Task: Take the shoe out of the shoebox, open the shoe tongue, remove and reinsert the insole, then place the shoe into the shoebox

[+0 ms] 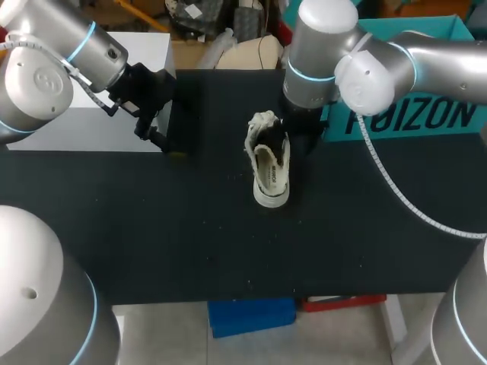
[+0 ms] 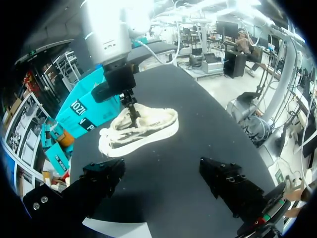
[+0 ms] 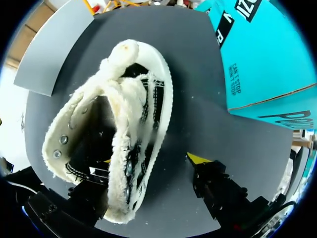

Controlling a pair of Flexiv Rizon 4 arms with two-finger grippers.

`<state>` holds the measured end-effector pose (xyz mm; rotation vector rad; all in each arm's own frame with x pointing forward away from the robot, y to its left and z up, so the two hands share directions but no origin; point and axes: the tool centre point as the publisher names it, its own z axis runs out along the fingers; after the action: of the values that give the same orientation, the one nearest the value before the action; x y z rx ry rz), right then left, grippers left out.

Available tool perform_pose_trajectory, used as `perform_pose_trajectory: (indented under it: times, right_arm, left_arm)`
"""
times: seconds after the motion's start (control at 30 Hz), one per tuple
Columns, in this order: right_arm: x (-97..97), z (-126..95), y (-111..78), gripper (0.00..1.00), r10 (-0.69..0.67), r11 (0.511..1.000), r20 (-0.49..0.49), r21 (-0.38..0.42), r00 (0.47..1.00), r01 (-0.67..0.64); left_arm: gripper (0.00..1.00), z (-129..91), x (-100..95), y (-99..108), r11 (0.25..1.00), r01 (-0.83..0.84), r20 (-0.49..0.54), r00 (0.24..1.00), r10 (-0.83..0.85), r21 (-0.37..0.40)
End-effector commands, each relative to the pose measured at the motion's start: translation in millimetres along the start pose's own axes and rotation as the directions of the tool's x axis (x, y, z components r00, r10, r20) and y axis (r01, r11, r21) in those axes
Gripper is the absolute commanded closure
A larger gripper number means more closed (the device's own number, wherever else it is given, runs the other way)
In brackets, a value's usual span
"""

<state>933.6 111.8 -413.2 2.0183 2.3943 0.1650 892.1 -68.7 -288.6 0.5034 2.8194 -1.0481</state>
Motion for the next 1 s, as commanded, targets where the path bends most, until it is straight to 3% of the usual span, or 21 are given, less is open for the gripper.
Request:
perform_pose_trajectory:
  times: [0.03,0.1,0.2,0.27,0.3,0.4,0.53,0.73,0.83,0.93,1.0]
  right_arm:
    - [2.1,9.8,0.4,0.38,0.008,1.0,0.02,-0.006,1.0,-0.008]
    - [0.7,11.0,0.2,0.45,0.013,1.0,0.027,-0.007,1.0,-0.012]
    - [-0.2,12.1,0.3,0.65,0.017,1.0,0.045,-0.003,0.999,-0.017]
    - [-0.2,12.9,0.1,0.94,0.022,1.0,0.056,0.004,0.998,-0.022]
    - [0.5,13.5,0.0,1.0,0.022,1.0,0.058,0.008,0.998,-0.023]
    - [6.3,10.9,-0.5,1.0,0.023,0.999,0.063,0.024,0.998,-0.024]
    - [12.6,-15.5,-2.1,1.0,0.011,0.998,0.117,0.061,0.993,-0.018]
    - [14.0,-90.1,-8.6,1.0,-0.083,0.991,0.234,0.121,0.969,0.056]
    - [7.9,-132.9,-13.7,1.0,-0.222,0.971,0.28,0.148,0.934,0.187]
    - [-6.0,-176.8,-16.4,1.0,-0.386,0.922,0.298,0.156,0.873,0.355]
    - [-15.7,-204.9,-13.1,1.0,-0.532,0.846,0.298,0.153,0.793,0.51]
  left_arm:
    - [0.0,-0.1,0.7,-0.1,1.0,-0.001,0.001,1.0,0.001,-0.003]
    - [0.0,-0.1,0.7,-0.1,1.0,-0.001,0.001,1.0,0.001,-0.003]
    - [0.0,-0.1,0.7,-0.1,1.0,-0.001,0.001,1.0,0.001,-0.003]
    - [0.0,-0.1,0.7,-0.1,1.0,-0.001,0.001,1.0,0.001,-0.003]
    - [0.0,-0.1,0.7,-0.1,1.0,-0.001,0.001,1.0,0.001,-0.003]
    - [0.0,-0.1,0.7,-0.1,1.0,-0.001,0.001,1.0,0.001,-0.003]
    - [0.0,-0.1,0.7,-0.1,1.0,-0.001,0.001,1.0,0.001,-0.003]
    - [0.0,-0.1,0.7,-0.1,1.0,-0.001,0.001,1.0,0.001,-0.003]
    - [0.0,-0.1,0.7,-0.1,1.0,-0.001,0.001,1.0,0.001,-0.003]
    - [0.0,-0.1,0.7,-0.1,1.0,-0.001,0.001,1.0,0.001,-0.003]
    - [0.0,-0.1,0.7,-0.1,1.0,-0.001,0.001,1.0,0.001,-0.003]
